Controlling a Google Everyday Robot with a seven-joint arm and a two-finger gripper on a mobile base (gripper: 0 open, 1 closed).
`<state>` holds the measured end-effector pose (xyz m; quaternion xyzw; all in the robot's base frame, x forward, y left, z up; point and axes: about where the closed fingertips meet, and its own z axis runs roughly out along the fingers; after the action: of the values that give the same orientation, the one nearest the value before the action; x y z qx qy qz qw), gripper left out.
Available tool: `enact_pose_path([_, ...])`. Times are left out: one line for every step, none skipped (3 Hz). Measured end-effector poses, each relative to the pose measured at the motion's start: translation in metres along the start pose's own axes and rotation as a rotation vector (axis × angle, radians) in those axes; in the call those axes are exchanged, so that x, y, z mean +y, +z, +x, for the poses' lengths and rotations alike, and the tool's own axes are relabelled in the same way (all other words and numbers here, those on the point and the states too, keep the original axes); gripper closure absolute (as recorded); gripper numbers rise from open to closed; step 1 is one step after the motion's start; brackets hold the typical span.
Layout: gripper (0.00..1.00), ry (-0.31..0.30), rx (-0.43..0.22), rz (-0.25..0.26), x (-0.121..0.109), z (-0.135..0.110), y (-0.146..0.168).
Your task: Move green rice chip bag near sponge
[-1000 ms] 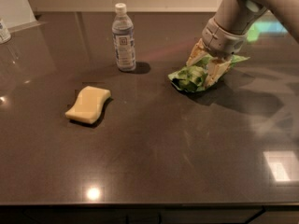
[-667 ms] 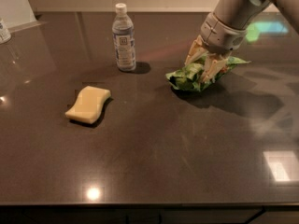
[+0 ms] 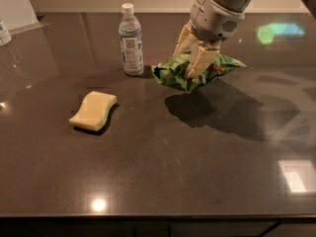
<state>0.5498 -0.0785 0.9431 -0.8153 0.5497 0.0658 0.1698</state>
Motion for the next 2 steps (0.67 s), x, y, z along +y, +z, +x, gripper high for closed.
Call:
enact_pose_path([1.00, 0.088, -0.040, 0.013, -0.002, -0.034, 0.005])
enact_pose_path([1.00, 0.144, -0.071, 0.028, 0.000, -0.058, 0.019])
